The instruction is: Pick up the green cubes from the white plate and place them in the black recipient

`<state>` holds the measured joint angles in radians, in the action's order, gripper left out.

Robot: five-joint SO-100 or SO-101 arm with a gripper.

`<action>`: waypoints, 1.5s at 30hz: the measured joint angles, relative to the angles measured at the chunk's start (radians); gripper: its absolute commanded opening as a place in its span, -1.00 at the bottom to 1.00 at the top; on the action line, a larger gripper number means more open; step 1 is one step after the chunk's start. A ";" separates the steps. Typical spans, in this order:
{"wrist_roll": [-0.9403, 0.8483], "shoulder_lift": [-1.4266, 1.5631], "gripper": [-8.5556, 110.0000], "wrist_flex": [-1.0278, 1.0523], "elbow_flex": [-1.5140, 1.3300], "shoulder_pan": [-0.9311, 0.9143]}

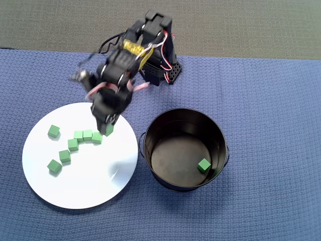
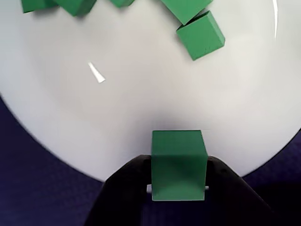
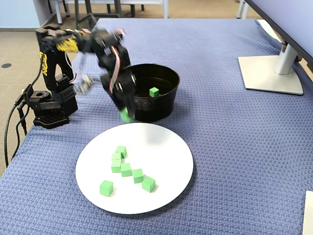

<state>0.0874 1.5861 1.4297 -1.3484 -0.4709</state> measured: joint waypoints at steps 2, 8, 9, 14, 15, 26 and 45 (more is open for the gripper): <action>0.003 0.072 -0.86 0.035 0.018 0.023; 0.054 0.242 -0.86 0.032 -0.020 0.158; 0.064 0.258 -0.86 0.015 -0.046 0.193; 0.118 0.268 -0.86 -0.106 -0.186 0.394; 0.127 0.268 -0.86 -0.138 -0.215 0.433; 0.109 0.235 -0.36 -0.193 -0.270 0.614; -0.664 0.023 -0.86 -0.247 -0.219 -0.054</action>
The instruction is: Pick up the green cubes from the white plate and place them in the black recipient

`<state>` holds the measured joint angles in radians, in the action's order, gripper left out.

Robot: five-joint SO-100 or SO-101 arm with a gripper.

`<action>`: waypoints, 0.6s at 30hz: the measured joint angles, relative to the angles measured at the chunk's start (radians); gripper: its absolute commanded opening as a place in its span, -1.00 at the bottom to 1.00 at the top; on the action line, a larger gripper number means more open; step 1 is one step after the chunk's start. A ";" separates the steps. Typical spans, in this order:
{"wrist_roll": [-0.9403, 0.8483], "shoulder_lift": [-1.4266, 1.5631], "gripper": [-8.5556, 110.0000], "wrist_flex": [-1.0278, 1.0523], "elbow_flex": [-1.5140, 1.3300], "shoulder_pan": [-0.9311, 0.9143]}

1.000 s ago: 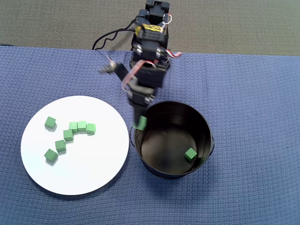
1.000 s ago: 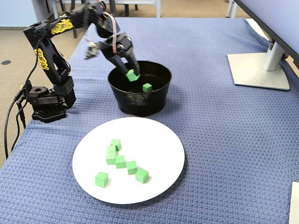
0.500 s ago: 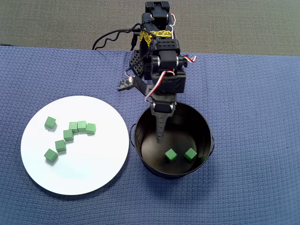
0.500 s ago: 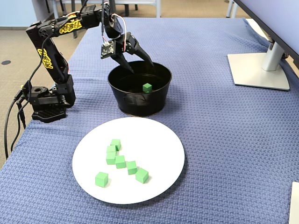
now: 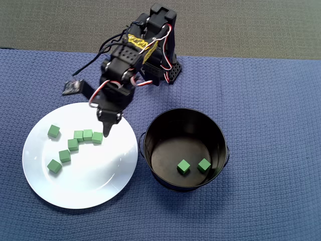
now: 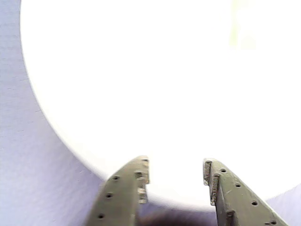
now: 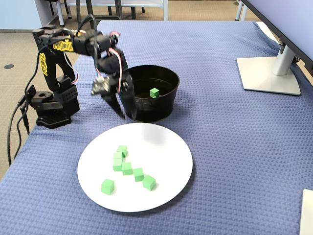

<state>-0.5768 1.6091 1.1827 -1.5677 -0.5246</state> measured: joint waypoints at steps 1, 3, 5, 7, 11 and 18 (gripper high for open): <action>-0.023 -0.018 -0.86 -0.021 0.000 -0.020; -0.061 -0.046 -0.86 -0.051 0.000 -0.058; -0.097 -0.066 -0.86 -0.067 -0.003 -0.075; -0.118 -0.086 -0.84 -0.092 -0.018 -0.084; -0.196 -0.117 -0.50 -0.114 -0.067 -0.123; -0.337 -0.140 -0.39 -0.184 -0.135 -0.164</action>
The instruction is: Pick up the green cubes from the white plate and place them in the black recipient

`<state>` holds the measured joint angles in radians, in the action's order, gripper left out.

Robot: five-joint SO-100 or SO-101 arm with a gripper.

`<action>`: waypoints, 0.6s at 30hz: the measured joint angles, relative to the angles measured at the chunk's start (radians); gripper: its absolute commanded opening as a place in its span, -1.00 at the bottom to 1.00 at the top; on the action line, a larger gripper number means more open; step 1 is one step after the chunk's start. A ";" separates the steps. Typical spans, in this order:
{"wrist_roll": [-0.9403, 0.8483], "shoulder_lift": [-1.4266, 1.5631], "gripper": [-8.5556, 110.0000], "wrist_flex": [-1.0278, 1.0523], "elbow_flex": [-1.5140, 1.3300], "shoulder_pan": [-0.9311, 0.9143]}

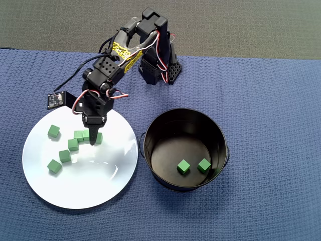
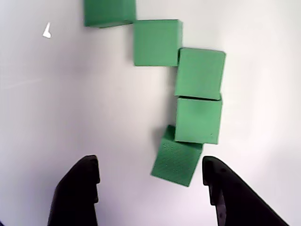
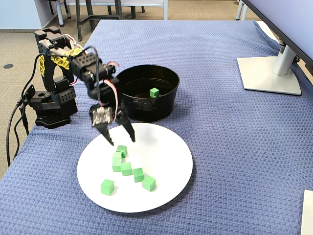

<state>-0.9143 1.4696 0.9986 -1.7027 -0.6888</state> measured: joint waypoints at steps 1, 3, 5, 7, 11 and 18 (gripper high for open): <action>-0.011 -0.002 -0.39 -0.015 -0.011 -0.002; -0.028 -0.006 -0.39 -0.043 -0.032 0.009; -0.029 -0.017 -0.41 -0.067 -0.046 0.011; -0.029 -0.025 -0.46 -0.081 -0.052 -0.003; -0.029 -0.026 -0.47 -0.095 -0.074 0.005; -0.029 -0.026 -0.49 -0.095 -0.103 0.006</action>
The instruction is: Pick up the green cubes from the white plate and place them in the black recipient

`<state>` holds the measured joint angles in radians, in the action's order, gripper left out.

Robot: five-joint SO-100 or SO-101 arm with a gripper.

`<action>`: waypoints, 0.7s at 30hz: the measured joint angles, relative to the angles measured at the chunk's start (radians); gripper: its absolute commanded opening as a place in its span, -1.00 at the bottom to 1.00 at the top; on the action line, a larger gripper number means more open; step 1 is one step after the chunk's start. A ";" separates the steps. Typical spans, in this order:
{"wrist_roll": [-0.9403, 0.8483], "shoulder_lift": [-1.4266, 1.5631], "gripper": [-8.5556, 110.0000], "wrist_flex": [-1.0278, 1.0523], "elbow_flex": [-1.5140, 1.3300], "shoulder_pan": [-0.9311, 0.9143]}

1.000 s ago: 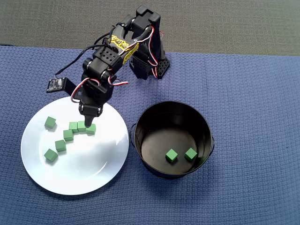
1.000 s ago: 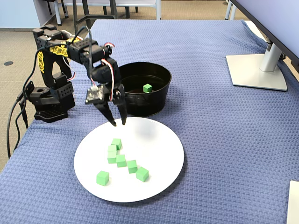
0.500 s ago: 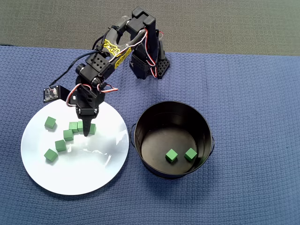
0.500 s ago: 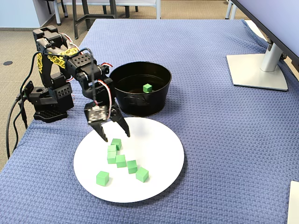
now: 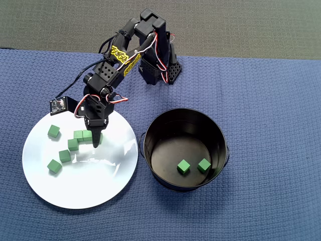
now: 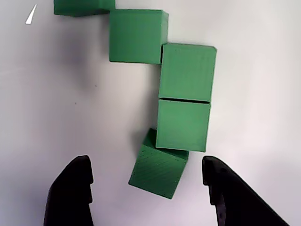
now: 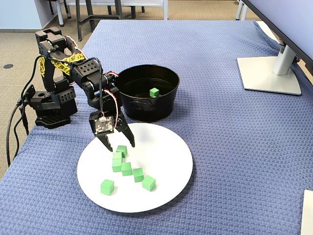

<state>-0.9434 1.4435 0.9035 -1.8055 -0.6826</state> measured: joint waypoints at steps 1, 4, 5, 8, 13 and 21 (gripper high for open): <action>0.000 0.000 -0.50 0.000 -0.005 0.000; 0.000 0.000 -0.55 -0.008 -0.017 0.000; 0.000 0.000 -0.58 -0.012 -0.020 0.000; 0.000 -0.009 -0.73 -0.032 -0.025 0.000; 0.000 -0.009 -0.86 -0.046 -0.046 0.000; 0.018 -0.009 -0.86 -0.091 -0.060 0.000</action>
<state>-0.9250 1.4343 0.8130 -1.8653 -0.6826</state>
